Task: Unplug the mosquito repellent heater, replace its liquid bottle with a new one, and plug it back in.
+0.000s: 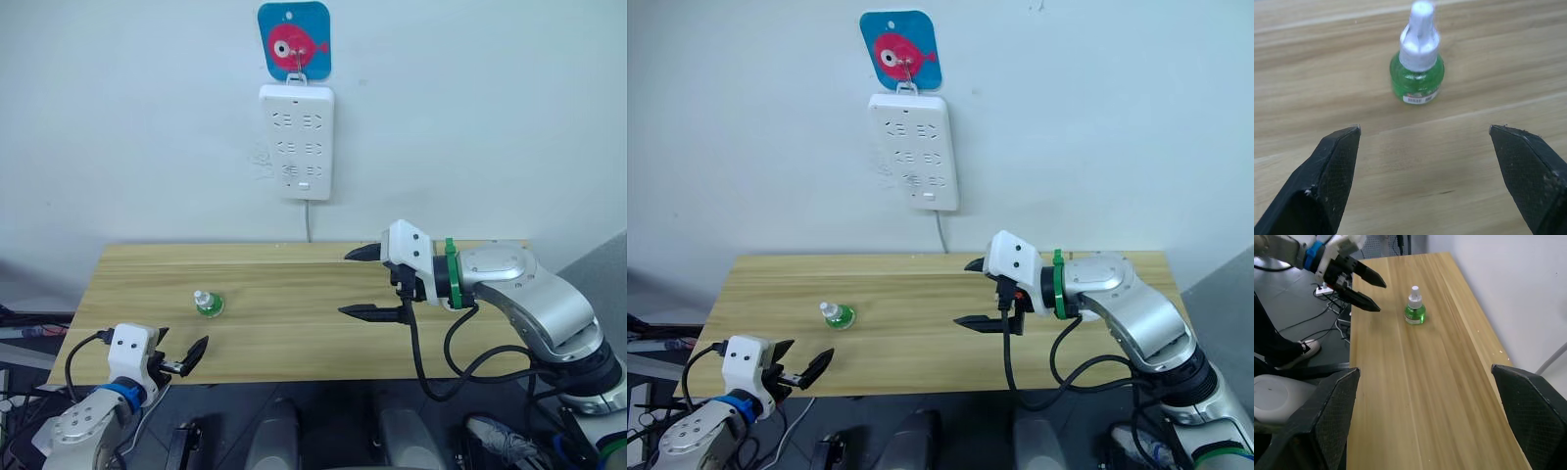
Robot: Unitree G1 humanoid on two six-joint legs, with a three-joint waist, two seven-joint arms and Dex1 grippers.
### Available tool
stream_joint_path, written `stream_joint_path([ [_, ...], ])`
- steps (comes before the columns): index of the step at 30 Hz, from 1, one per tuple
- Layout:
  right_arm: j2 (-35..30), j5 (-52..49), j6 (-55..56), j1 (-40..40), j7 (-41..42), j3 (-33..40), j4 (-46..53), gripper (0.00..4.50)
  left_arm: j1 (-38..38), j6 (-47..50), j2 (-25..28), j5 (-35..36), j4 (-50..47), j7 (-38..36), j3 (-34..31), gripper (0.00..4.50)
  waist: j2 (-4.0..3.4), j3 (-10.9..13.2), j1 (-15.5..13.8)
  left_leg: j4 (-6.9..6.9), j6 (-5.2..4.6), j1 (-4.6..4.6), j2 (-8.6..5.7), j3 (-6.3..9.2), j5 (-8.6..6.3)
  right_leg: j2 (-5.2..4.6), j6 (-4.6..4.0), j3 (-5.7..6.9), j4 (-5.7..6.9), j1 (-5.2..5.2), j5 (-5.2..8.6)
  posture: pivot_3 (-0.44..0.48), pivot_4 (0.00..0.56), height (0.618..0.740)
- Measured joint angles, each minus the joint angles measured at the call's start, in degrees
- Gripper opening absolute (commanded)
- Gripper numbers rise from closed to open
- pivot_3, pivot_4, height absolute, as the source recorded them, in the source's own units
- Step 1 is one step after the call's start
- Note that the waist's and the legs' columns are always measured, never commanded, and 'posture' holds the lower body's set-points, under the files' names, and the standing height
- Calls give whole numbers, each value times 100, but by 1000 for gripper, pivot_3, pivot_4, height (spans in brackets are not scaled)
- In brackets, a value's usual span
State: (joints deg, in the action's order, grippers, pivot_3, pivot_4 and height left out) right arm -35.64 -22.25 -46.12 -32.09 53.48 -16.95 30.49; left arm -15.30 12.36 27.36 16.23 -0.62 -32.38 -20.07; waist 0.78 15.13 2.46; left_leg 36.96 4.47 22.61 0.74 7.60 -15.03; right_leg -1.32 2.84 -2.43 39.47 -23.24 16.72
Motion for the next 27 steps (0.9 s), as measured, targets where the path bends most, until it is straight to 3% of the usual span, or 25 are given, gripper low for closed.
stream_joint_path([
  [12, 83, -606, -982, -130, -318, -9, 447, 4498, 949, -619, -154, -224, 1210, 71, 412, 4457, 4, 406, 133, -3, -1, 23, 4, -1, -1, -3, 0, 1, 15, -27, -4, -130, 427, 725],
  [27, -81, -1058, -1330, -174, -405, 15, 612, 4498, 2026, -1634, -198, -263, 2793, 342, 361, 4457, -31, 502, 255, 0, 0, 20, 0, -8, 0, -4, 3, -5, 17, -27, -4, -145, 427, 725],
])
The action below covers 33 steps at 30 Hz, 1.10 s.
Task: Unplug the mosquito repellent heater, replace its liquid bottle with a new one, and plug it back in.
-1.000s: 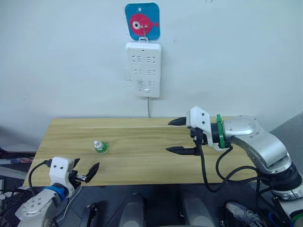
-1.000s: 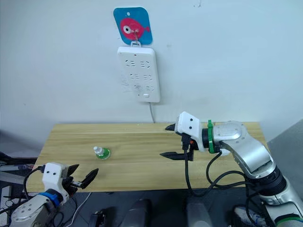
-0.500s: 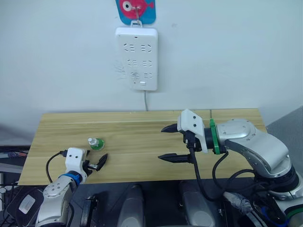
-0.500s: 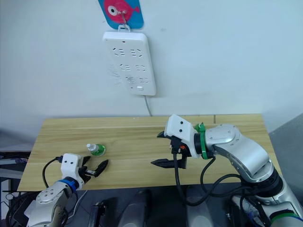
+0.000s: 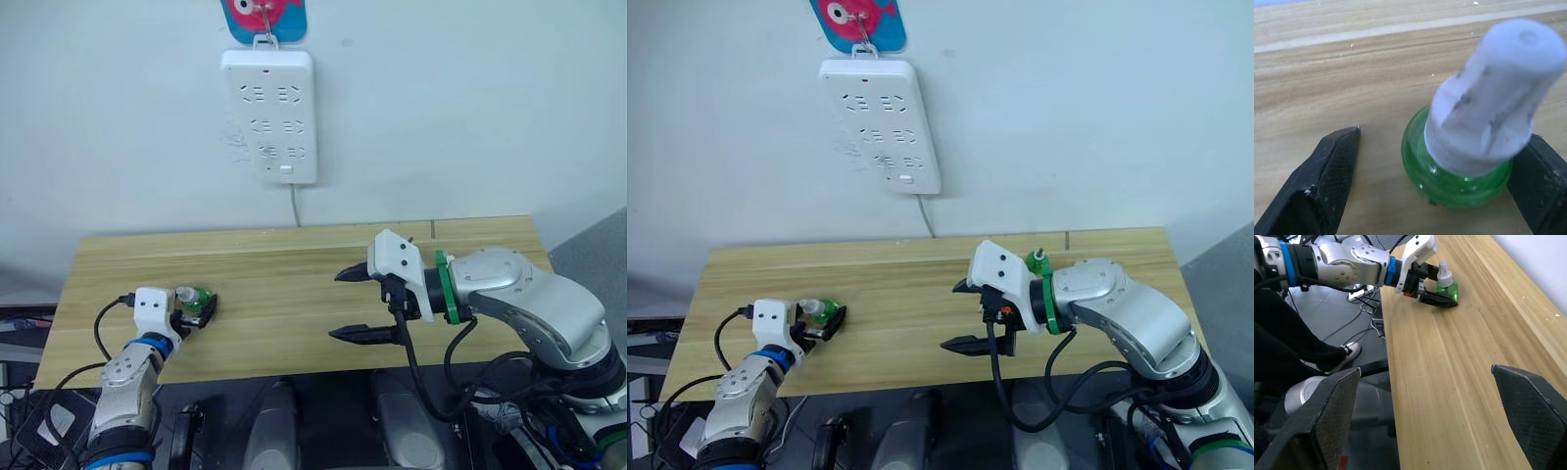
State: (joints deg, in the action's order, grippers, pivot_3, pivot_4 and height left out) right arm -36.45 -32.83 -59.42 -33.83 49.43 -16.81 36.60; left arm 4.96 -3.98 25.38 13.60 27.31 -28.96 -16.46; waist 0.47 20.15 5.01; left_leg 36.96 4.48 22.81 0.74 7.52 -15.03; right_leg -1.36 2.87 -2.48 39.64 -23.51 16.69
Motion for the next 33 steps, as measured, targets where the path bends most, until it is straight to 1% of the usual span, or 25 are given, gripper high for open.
stream_joint_path([
  [3, -27, -11, -1, 0, -50, 0, 35, 4500, -11, -137, -40, 0, 24, -58, 41, 3860, 0, 21, -1, 0, 0, 0, 0, -1, 0, -1, 3, -1, -3, 0, -1, -145, 422, 725],
  [4, -32, -13, -1, 0, -75, 0, 35, 4500, -28, -178, -50, 0, 22, -74, 54, 3596, -1, 26, -1, 0, 1, 1, 0, -1, 0, -1, 3, -2, -4, 0, -1, -144, 420, 725],
  [7, -48, -47, -1, -4, -103, 5, 35, 4500, -111, -290, -53, -1, 7, -142, 82, 2599, -3, 30, 6, -3, 1, 0, 1, -2, 0, -1, 4, -2, -7, 0, -1, -142, 416, 725],
  [8, -53, -47, 0, -18, -108, 6, 31, 4500, -131, -315, -53, -1, 6, -150, 80, 2351, -4, 32, 6, -3, 1, 0, 1, -2, 0, -1, 4, -2, -8, 0, -1, -141, 414, 725],
  [9, -55, -46, 2, -44, -113, 6, 23, 4500, -139, -348, -53, -4, 14, -150, 82, 2270, -7, 35, 7, -4, 1, 0, 1, -3, 0, -1, 4, -2, -9, -1, -1, -141, 414, 725],
  [14, -25, 17, 189, -84, -213, 44, -109, 4500, -255, -466, 46, -96, -58, -159, 125, 2270, -4, 39, 11, -6, 1, 3, 2, -5, 0, -1, 6, -3, -21, -1, -1, -138, 385, 725],
  [16, -30, 81, 402, -58, -215, 48, -131, 4500, -404, -376, 189, -141, -331, -237, 218, 2270, -2, 39, 13, -11, 1, 8, 3, -4, 0, -1, 7, -2, -26, -5, -2, -132, 374, 725],
  [17, -38, 136, 491, -36, -217, 48, -142, 4500, -458, -282, 255, -152, -518, -325, 273, 2270, -2, 39, 13, -11, 2, 12, 3, -4, 0, -1, 8, -2, -28, -9, -3, -125, 357, 725],
  [19, -67, 261, 695, 129, -251, 53, -189, 4500, -493, 118, 483, -132, -1012, -716, 541, 2270, 4, 37, -17, -12, 4, 24, 2, 8, 1, -1, 7, 11, -26, -16, -3, -121, 342, 725],
  [21, -21, 321, 838, 196, -325, 47, -237, 4500, -348, 626, 890, -69, -1596, -1295, 897, 2270, 7, 38, -48, -10, 21, 44, 0, 19, 11, -1, 8, 19, -26, -32, -5, -123, 324, 725],
  [22, 5, 347, 898, 200, -333, 54, -266, 4500, -228, 830, 1043, -28, -1797, -1507, 1016, 2270, 8, 38, -49, -11, 36, 52, -2, 18, 19, -2, 10, 18, -24, -40, -6, -124, 317, 725],
  [23, 107, 346, 977, 211, -342, 115, -329, 4500, 46, 1199, 1321, 45, -2168, -1890, 1254, 2270, 13, 34, -49, -10, 45, 65, -3, 18, 25, -2, 16, 17, -23, -53, -11, -125, 313, 725],
  [26, 420, 237, 1079, 176, -392, 273, -451, 4500, 825, 1990, 1707, 345, -2947, -2699, 1685, 2270, 21, 28, -3, -4, 74, 84, -4, 9, 41, -2, 23, 10, -33, -64, -31, -138, 287, 725],
  [29, 552, 192, 1080, 106, -418, 379, -592, 4500, 1421, 2511, 1782, 590, -3275, -3289, 2086, 2270, 32, 16, 36, -5, 75, 89, -2, 7, 42, 0, 20, 12, -44, -67, -38, -147, 265, 725],
  [30, 576, 181, 1075, 86, -434, 400, -638, 4500, 1563, 2634, 1781, 655, -3341, -3414, 2182, 2270, 36, 13, 50, -5, 75, 92, -1, 8, 42, 1, 20, 14, -45, -71, -38, -147, 265, 725],
  [33, 694, 180, 1058, 63, -482, 434, -796, 4500, 2118, 3004, 1770, 810, -3392, -3842, 2491, 2270, 42, 7, 73, -5, 76, 102, 2, 13, 43, 4, 18, 20, -44, -79, -39, -160, 243, 725],
])
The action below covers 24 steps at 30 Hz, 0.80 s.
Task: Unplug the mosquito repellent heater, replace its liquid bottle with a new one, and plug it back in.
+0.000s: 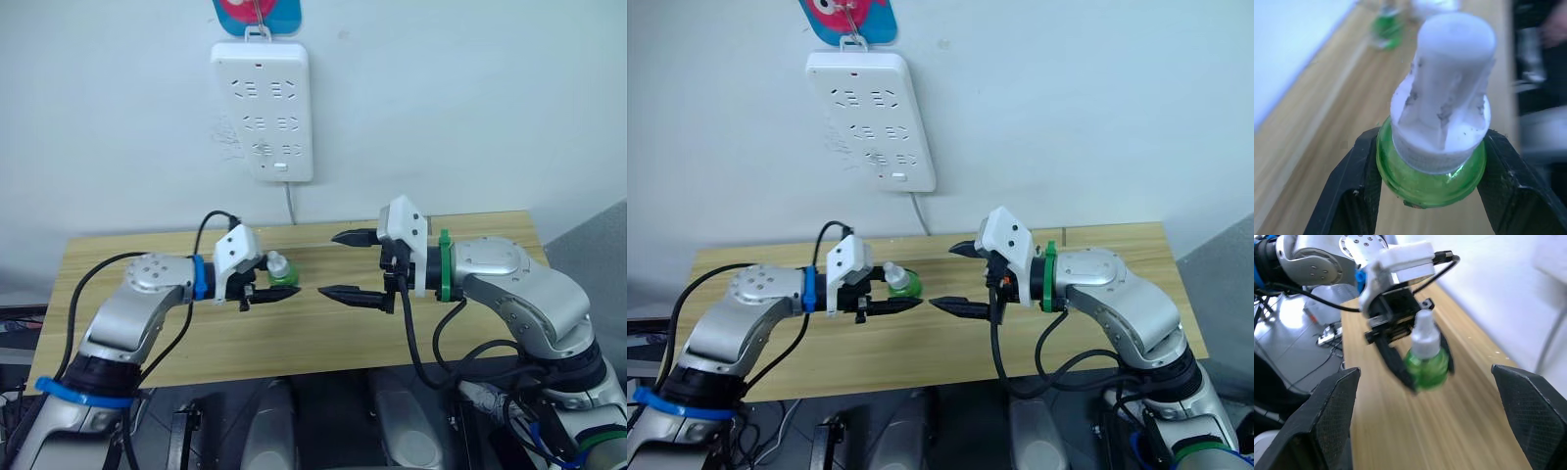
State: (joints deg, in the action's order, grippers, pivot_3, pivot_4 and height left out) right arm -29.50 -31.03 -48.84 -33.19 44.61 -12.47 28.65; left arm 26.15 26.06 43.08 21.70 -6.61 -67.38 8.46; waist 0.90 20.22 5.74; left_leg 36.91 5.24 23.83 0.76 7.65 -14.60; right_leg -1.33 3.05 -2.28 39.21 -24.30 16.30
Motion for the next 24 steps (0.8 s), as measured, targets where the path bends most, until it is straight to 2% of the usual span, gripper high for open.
stream_joint_path([
  [7, 335, 11, -40, -18, -160, -15, -73, 4500, 889, 91, -75, -6, 172, -638, 376, 2270, 11, -22, 63, 5, 2, 5, -4, -2, 2, -3, 0, -1, 0, -2, -1, -180, 230, 725],
  [15, 515, 252, 83, -197, -313, -257, -279, 4500, 1218, -262, -263, -219, 541, -967, 586, 2270, 20, -48, 84, 11, 5, 5, -5, -3, 3, -4, -1, -3, 20, -9, -2, -185, 223, 725],
  [18, 523, 313, 147, -261, -295, -338, -337, 3966, 1303, -339, -331, -276, 658, -991, 588, 2270, 20, -70, 85, 16, 5, 4, -5, -4, 4, -4, -1, -4, 26, -10, -2, -186, 220, 725],
  [24, 527, 521, 339, -347, -290, -463, -484, 1869, 1420, -521, -399, -336, 755, -1107, 588, 2270, 20, -91, 88, 29, 6, 3, -6, -4, 5, -4, -1, -5, 45, -10, -2, -184, 220, 725],
])
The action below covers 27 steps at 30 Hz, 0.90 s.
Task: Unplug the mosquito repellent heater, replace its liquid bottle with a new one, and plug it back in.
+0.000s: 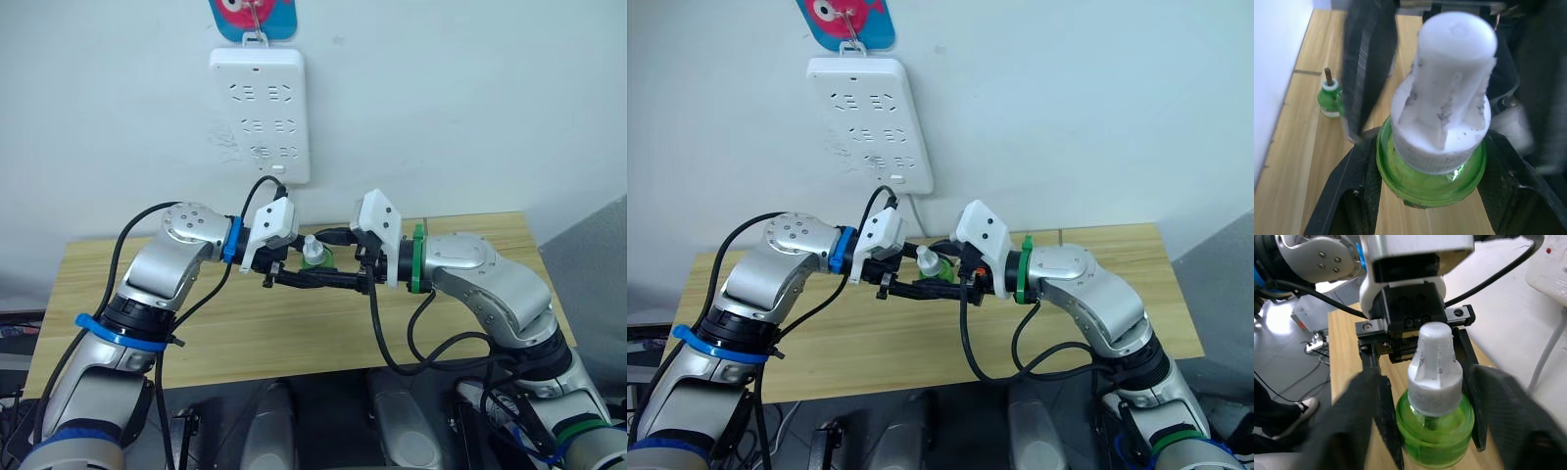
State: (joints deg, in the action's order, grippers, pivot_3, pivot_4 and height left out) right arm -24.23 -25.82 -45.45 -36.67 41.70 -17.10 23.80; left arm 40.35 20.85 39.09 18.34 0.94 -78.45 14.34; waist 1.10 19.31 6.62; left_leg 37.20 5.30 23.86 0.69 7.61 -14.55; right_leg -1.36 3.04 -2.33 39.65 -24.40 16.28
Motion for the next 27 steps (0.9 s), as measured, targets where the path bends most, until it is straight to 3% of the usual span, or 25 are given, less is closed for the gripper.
stream_joint_path([
  [2, 4, 23, 35, -10, 4, -5, -34, 1192, 4, -15, -2, -43, 14, -30, 0, 2270, 0, 0, 2, 5, 0, -1, 0, 1, 0, 0, 0, 0, 9, 0, 0, -182, 218, 725],
  [3, 4, 50, 63, -10, 11, -22, -42, 1079, 4, -15, -6, -44, 32, -45, 0, 2270, 0, 0, 3, 9, 0, -1, 0, 2, 0, 0, 0, 0, 16, -1, 0, -182, 218, 725],
  [9, 3, 173, 190, -9, 82, -37, -76, 1080, 4, -170, -73, -49, 142, -40, -24, 2270, 0, -1, 3, 53, -1, 3, -1, 3, -1, 1, 0, -1, 41, -1, 0, -182, 209, 725],
  [15, 88, 63, 442, -9, 176, 264, -150, 1080, -34, -315, -172, -28, 442, 19, -204, 4049, 1, -19, 5, 71, -1, 3, -2, 2, -1, 2, -1, -3, 52, 0, -9, -184, 203, 725],
  [27, 15, -255, 468, 5, 250, 587, -118, 1080, -246, 573, -394, 781, 92, 285, -693, 4092, -1, -149, 19, 71, -1, 3, -2, 0, -1, 2, -1, -2, 55, 0, -9, -182, 194, 725],
])
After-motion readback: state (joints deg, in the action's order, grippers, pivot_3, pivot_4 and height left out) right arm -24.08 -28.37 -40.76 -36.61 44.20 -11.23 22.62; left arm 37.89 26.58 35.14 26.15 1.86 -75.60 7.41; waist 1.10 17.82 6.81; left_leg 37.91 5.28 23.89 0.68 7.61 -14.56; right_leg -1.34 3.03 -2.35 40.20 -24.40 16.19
